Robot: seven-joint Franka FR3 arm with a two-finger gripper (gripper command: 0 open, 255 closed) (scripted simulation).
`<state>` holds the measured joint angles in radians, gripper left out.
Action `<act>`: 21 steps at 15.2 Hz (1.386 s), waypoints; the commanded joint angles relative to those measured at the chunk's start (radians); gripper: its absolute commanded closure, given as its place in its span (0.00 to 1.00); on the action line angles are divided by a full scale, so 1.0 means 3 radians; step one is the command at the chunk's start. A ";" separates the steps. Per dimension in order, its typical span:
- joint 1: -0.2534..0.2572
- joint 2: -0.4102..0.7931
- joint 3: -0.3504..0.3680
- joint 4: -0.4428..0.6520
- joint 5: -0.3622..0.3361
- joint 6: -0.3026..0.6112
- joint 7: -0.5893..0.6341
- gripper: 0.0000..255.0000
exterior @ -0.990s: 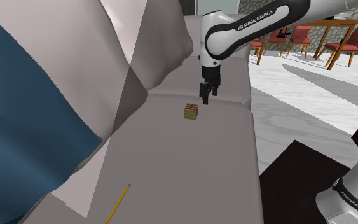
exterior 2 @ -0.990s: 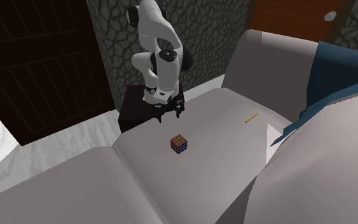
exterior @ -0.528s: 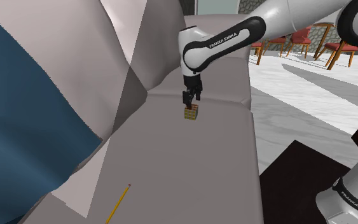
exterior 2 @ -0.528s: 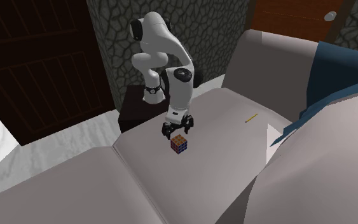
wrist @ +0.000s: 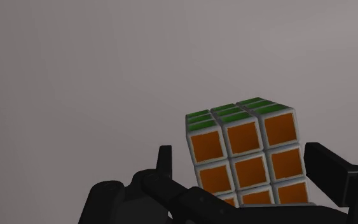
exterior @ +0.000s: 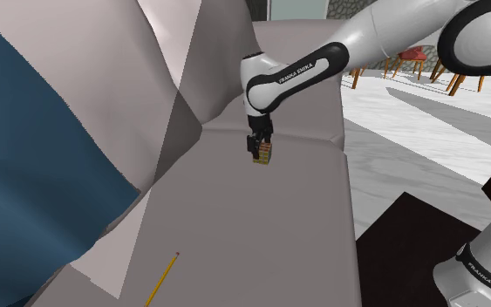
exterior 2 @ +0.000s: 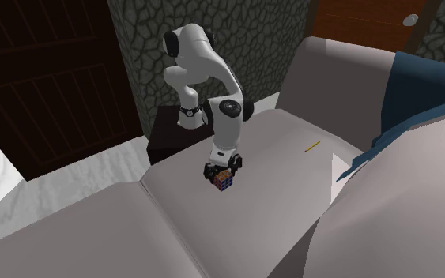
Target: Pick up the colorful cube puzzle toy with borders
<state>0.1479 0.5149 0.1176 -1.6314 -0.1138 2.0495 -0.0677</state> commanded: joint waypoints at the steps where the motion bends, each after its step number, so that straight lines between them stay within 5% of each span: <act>1: 0.0002 0.0011 -0.0001 -0.0043 -0.0004 0.0056 0.0008 0.00; 2: 0.0002 0.0012 -0.0001 -0.0043 -0.0004 0.0056 0.0008 0.00; 3: 0.0003 0.0018 -0.0001 -0.0036 -0.0005 0.0056 0.0008 1.00; 12: 0.0002 0.0012 -0.0001 -0.0043 -0.0004 0.0056 0.0008 1.00; 21: -0.0003 -0.0160 0.0014 0.0109 0.0027 -0.0266 -0.0021 1.00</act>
<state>0.1465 0.4719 0.1212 -1.6065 -0.1068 1.9824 -0.0737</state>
